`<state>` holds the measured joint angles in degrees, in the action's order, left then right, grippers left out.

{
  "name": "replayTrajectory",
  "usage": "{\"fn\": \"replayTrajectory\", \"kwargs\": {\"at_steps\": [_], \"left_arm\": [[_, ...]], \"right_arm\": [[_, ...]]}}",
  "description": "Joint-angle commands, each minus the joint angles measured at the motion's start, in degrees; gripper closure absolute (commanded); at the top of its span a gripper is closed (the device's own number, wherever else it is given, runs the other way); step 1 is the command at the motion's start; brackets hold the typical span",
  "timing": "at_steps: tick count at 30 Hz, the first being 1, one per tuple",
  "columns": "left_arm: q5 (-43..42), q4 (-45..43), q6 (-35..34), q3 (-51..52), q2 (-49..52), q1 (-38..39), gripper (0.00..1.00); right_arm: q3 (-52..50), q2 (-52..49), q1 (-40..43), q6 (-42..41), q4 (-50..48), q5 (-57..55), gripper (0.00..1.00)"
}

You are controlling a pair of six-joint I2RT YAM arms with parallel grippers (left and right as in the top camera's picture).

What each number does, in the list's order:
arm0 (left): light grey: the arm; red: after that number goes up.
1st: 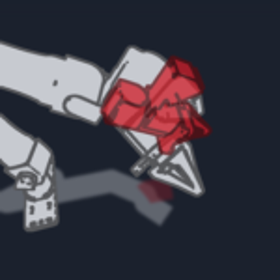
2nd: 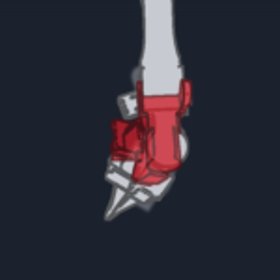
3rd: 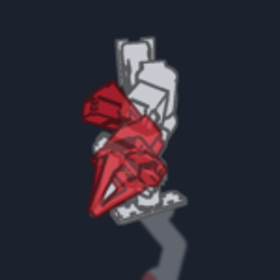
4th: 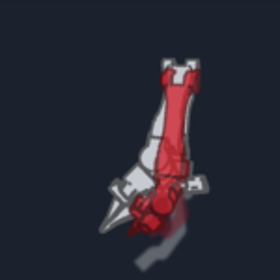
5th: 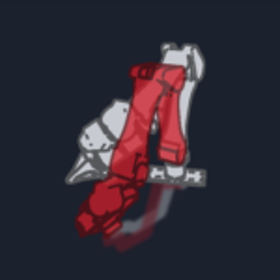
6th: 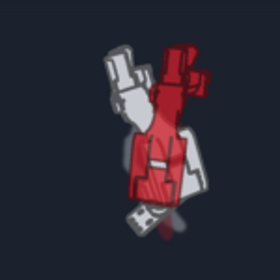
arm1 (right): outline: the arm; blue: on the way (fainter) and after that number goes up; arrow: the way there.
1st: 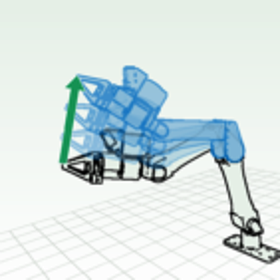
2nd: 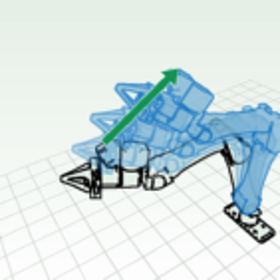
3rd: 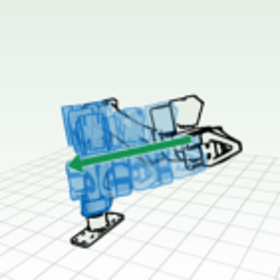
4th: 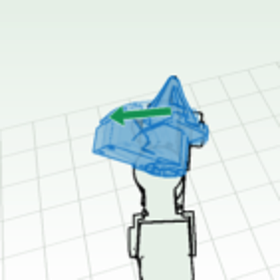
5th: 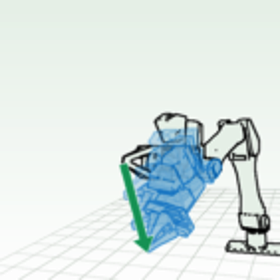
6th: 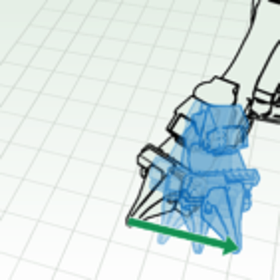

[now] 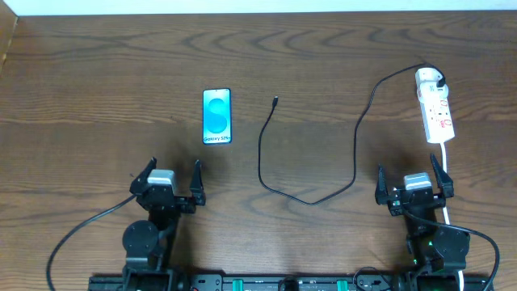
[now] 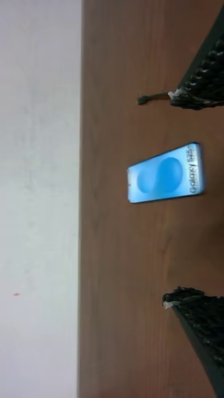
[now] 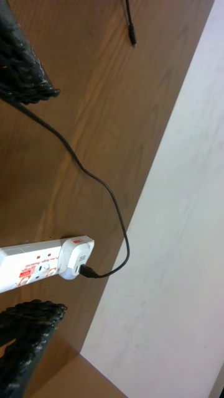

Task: Plug charger to phone and switch on socket
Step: 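Move the left gripper forward over the Galaxy S25+ phone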

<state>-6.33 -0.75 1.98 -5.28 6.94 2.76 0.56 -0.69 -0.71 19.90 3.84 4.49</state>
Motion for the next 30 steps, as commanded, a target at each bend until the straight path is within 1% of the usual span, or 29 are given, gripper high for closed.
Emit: {"fn": "replayTrajectory", "kwargs": {"at_steps": [1, 4, 7, 13, 16, 19, 24, 28, 30], "left_arm": [[-0.9, -3.4, 0.6, -5.1, 5.8, -0.2, 0.07], [-0.9, -8.2, 0.6, -8.6, 13.7, -0.2, 0.07], [-0.9, -10.7, 0.6, -12.5, 20.8, -0.2, 0.07], [-1.0, -11.8, 0.6, -22.3, 34.5, -0.2, 0.07], [-3.0, -11.6, 0.6, -26.4, 39.6, -0.2, 0.07], [-6.4, -9.8, 0.6, -30.5, 43.9, -0.2, 0.07], [-8.3, -6.7, 0.5, -35.6, 50.2, -0.2, 0.07], [-11.3, 1.0, -0.8, -41.1, 54.6, -0.2, 0.07], [-11.5, 5.5, -1.6, -43.8, 56.0, -0.2, 0.07]], "right_arm": [[-0.2, 0.3, -0.1, -0.6, 0.0, 0.2, 0.01], [-0.2, 0.3, -0.1, -0.6, 0.0, 0.2, 0.01], [-0.2, 0.3, -0.1, -0.6, 0.0, 0.2, 0.01], [-0.2, 0.3, -0.1, -0.6, 0.0, 0.2, 0.01], [-0.2, 0.3, -0.1, -0.6, 0.0, 0.2, 0.01], [-0.2, 0.3, -0.1, -0.6, 0.0, 0.2, 0.01], [-0.2, 0.3, -0.1, -0.6, 0.0, 0.2, 0.01], [-0.2, 0.3, -0.1, -0.6, 0.0, 0.2, 0.01], [-0.2, 0.3, -0.1, -0.6, 0.0, 0.2, 0.01]]}}
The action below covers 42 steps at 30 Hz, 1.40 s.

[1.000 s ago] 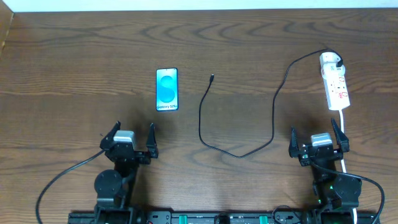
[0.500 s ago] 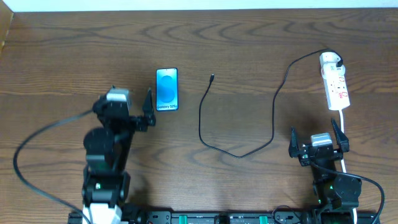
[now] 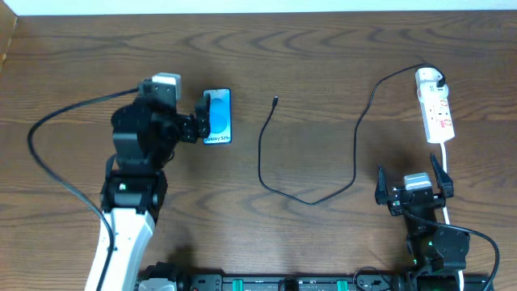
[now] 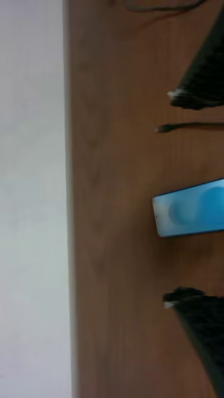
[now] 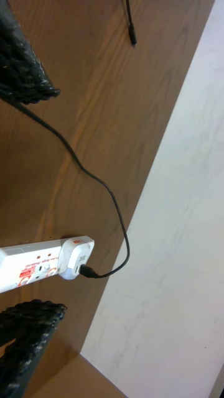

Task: Plug charger to phone and switch on socket
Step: 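Move the left gripper forward over the Galaxy S25+ phone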

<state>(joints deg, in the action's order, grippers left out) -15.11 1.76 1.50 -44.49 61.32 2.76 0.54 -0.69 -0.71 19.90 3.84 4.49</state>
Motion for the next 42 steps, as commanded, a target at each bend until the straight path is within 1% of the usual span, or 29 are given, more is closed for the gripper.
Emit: {"fn": "replayTrajectory", "kwargs": {"at_steps": [1, 4, 11, 14, 17, 23, 27, 28, 35, 37, 42], "left_arm": [[-2.7, 5.3, -2.2, -6.0, 2.3, -0.2, 0.07], [-3.8, 11.8, -3.3, -10.4, 4.1, -0.2, 0.07], [-3.7, 15.7, -3.3, -15.0, 5.1, -0.2, 0.07], [-3.7, 17.6, -3.3, -18.2, 7.4, -0.2, 0.07], [-3.7, 21.6, -3.3, -23.4, 11.5, -0.2, 0.07], [-3.8, 36.1, -3.1, -38.4, 22.2, -0.2, 0.07], [-3.7, 45.5, 0.2, -48.4, 28.7, -0.2, 0.07], [-3.5, 46.6, 0.4, -49.8, 29.6, -0.2, 0.07], [1.3, 60.0, 2.0, -64.7, 39.4, 0.2, 0.07], [1.4, 62.2, 1.9, -66.5, 41.0, 0.3, 0.07], [1.9, 63.5, 1.9, -66.4, 41.4, 0.2, 0.07]], "right_arm": [[-0.2, 0.3, -0.1, -0.6, 0.0, 0.2, 0.01], [-0.2, 0.3, -0.1, -0.6, 0.0, 0.2, 0.01], [-0.2, 0.3, -0.1, -0.6, 0.0, 0.2, 0.01], [-0.2, 0.3, -0.1, -0.6, 0.0, 0.2, 0.01], [-0.2, 0.3, -0.1, -0.6, 0.0, 0.2, 0.01], [-0.2, 0.3, -0.1, -0.6, 0.0, 0.2, 0.01], [-0.2, 0.3, -0.1, -0.6, 0.0, 0.2, 0.01], [-0.2, 0.3, -0.1, -0.6, 0.0, 0.2, 0.01], [-0.2, 0.3, -0.1, -0.6, 0.0, 0.2, 0.01], [-0.2, 0.3, -0.1, -0.6, 0.0, 0.2, 0.01], [-0.2, 0.3, -0.1, -0.6, 0.0, 0.2, 0.01]]}}
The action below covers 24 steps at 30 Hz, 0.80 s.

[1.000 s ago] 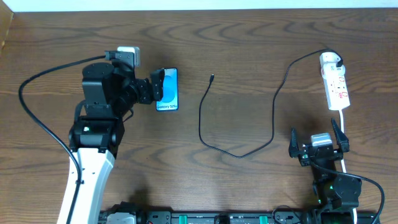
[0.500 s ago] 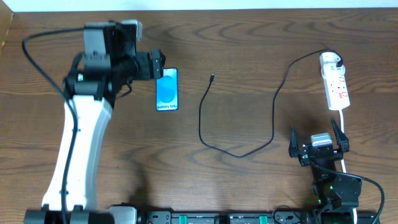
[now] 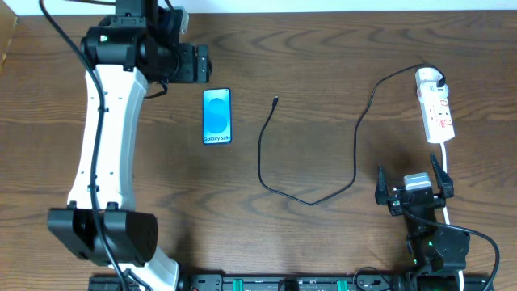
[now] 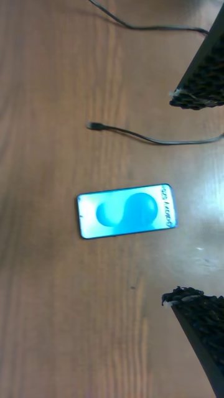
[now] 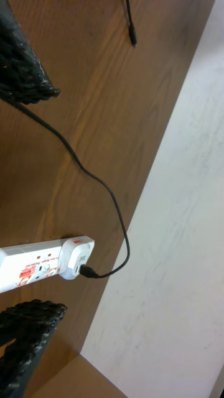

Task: Plug charger to phone and switch on socket
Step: 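Move the left gripper forward over the Galaxy S25+ phone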

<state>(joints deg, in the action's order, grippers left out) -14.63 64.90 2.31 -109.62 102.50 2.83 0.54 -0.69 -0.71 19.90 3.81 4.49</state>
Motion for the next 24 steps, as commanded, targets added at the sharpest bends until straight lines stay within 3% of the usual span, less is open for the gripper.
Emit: {"fn": "replayTrajectory", "kwargs": {"at_steps": [1, 24], "left_arm": [[0.8, 0.1, 0.3, -1.2, 0.3, 0.1, 0.07], [3.8, -4.6, -3.3, 6.1, 3.1, 0.5, 0.07]], "right_arm": [[-0.2, 0.3, -0.1, -0.6, 0.1, 0.2, 0.01], [-0.2, 0.3, -0.1, -0.6, 0.1, 0.2, 0.01]]}}
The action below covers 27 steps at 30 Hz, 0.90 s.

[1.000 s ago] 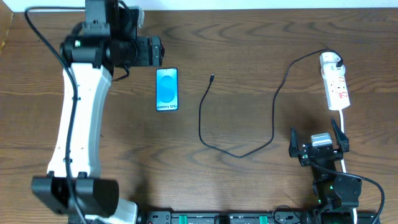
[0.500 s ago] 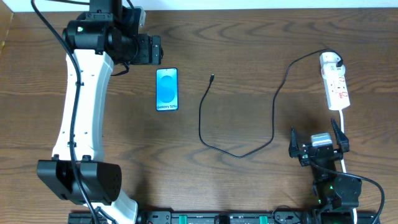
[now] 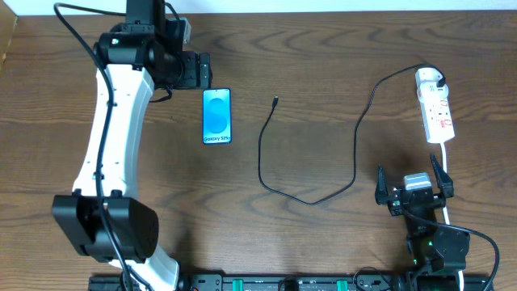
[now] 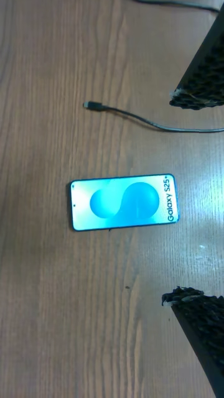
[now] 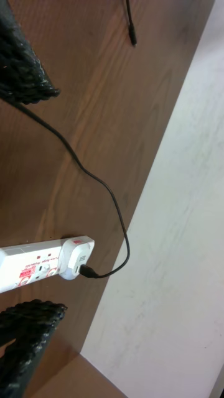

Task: Plug charger to phone and switch on socket
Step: 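Move the left gripper forward over the Galaxy S25+ phone, then lower the left gripper and grasp the phone's top edge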

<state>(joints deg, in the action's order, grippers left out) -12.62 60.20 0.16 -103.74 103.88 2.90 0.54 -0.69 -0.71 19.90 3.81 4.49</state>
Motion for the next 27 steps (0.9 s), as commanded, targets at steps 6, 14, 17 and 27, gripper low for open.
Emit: {"fn": "replayTrajectory", "kwargs": {"at_steps": [6, 14, 17, 27], "left_arm": [[4.5, 0.1, -1.6, 0.2, 5.9, 2.4, 0.07], [6.9, 0.1, -4.2, 0.2, 10.7, 3.4, 0.07], [6.9, 0.1, -4.4, 0.2, 12.4, 3.4, 0.07], [6.9, -0.3, -5.2, 0.2, 17.4, 3.7, 0.07]], "right_arm": [[-0.2, 0.3, -0.1, -0.6, 0.1, 0.2, 0.01], [-0.2, 0.3, -0.1, -0.6, 0.1, 0.2, 0.01], [-0.2, 0.3, -0.1, -0.6, 0.1, 0.2, 0.01], [-0.2, 0.3, -0.1, -0.6, 0.1, 0.2, 0.01]]}}
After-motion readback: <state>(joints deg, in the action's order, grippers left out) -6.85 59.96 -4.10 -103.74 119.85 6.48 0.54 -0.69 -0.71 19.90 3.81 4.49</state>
